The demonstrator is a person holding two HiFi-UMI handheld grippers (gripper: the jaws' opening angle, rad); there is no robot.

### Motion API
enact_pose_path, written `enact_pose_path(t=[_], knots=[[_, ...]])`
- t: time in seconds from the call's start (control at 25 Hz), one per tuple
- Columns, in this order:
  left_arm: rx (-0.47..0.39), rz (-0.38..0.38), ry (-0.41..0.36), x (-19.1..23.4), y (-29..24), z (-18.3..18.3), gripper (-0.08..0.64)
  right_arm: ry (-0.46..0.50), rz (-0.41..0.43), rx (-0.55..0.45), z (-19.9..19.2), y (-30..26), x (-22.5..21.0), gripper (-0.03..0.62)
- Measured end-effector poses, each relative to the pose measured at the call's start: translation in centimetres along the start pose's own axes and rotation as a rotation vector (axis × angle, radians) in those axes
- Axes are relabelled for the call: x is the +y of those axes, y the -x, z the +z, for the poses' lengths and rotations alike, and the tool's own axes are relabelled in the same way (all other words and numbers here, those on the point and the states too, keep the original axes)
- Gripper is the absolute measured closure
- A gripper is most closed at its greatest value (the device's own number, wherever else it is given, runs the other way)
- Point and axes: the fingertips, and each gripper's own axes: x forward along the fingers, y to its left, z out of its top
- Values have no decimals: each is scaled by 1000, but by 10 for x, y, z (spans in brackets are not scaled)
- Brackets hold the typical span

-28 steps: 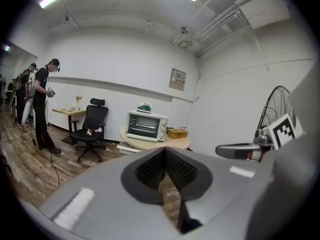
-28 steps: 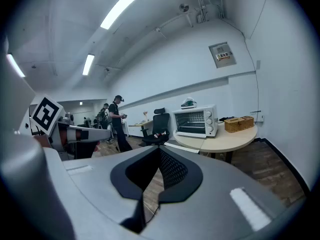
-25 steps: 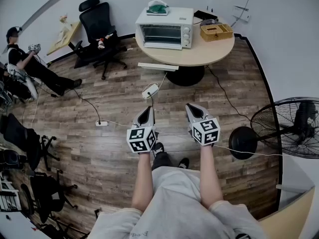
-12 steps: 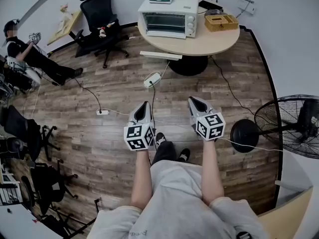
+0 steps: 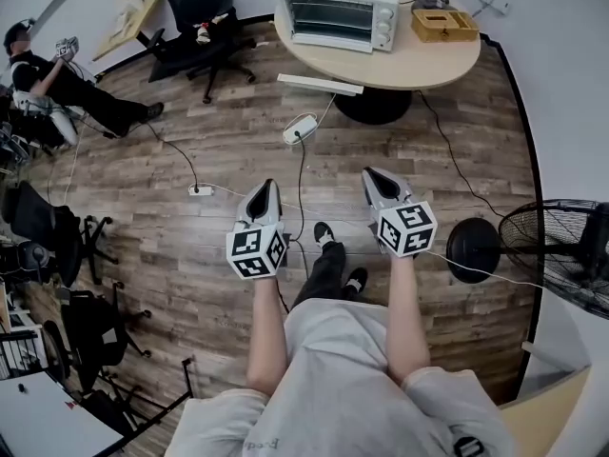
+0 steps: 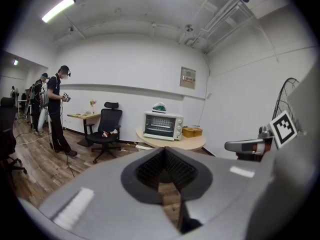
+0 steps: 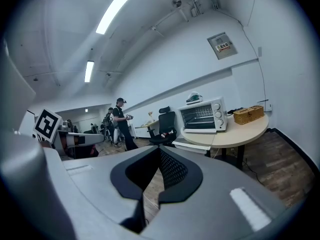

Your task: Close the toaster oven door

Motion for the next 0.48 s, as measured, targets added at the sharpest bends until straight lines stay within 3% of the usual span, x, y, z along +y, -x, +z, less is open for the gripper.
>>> enact_pose_path(t=[0.48], knots=[[10,-47,27,6,-86,23,503,8,-41,32,22,-54,-57,594]])
